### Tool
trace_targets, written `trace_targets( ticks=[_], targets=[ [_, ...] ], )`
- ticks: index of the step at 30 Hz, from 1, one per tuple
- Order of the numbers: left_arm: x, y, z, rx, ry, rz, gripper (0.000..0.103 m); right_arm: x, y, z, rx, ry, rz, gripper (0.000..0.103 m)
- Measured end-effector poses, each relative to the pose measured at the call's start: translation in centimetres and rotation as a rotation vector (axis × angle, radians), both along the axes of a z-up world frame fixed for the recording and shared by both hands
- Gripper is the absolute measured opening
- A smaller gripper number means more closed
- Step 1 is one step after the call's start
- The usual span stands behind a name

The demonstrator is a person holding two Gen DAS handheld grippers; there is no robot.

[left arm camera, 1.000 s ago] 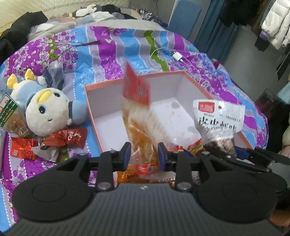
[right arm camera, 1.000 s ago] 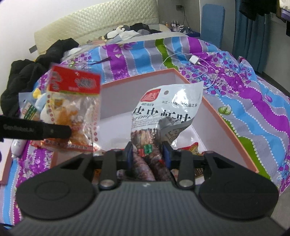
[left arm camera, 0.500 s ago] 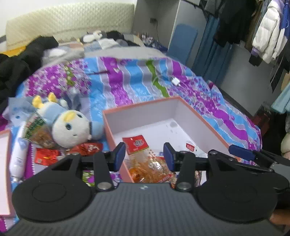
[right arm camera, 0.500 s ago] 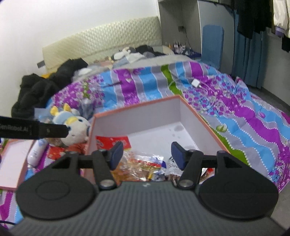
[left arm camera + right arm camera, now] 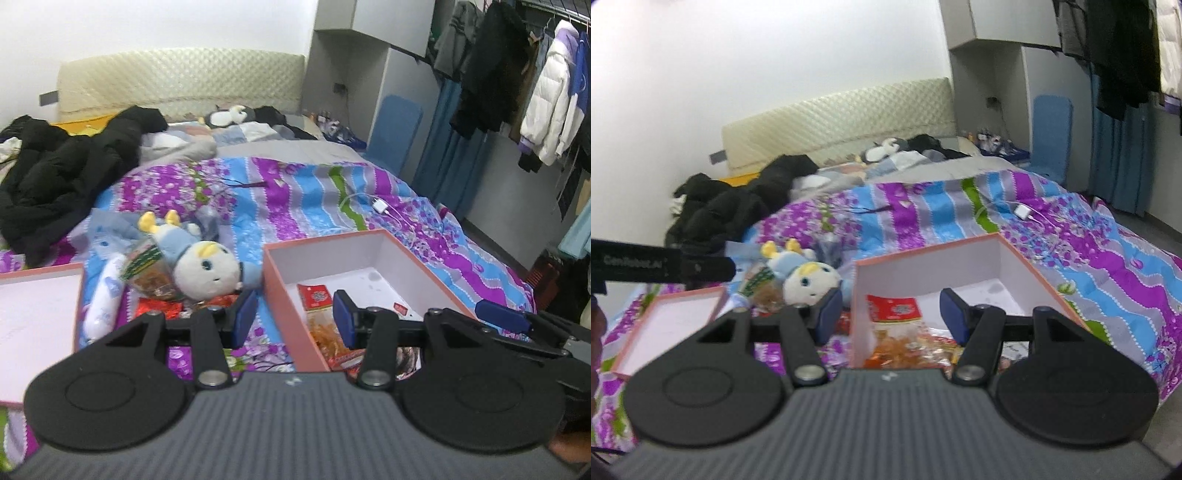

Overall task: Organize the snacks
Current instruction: 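Withdraw both tools from the pink box toward the snacks beside the plush toy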

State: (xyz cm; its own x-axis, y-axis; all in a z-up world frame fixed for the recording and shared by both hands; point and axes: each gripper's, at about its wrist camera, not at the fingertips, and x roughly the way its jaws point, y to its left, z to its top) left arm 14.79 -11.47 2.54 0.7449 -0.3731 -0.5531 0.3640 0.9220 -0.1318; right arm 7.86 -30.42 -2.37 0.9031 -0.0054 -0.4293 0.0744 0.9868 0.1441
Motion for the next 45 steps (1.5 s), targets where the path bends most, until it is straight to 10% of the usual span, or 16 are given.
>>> trace_targets(
  ticks=[27,45],
  targets=[
    [-14.1,13.8,-6.8,0.019,0.03,0.227,0.052,-7.8,11.6,-4.2,-0.024,0.035,0.24,0.061],
    [-7.8,16.3,-12.6,0.01,0.066,0.234,0.06,-3.9,13.0,-9.7,-0.01,0.05,0.232,0.061]
  ],
)
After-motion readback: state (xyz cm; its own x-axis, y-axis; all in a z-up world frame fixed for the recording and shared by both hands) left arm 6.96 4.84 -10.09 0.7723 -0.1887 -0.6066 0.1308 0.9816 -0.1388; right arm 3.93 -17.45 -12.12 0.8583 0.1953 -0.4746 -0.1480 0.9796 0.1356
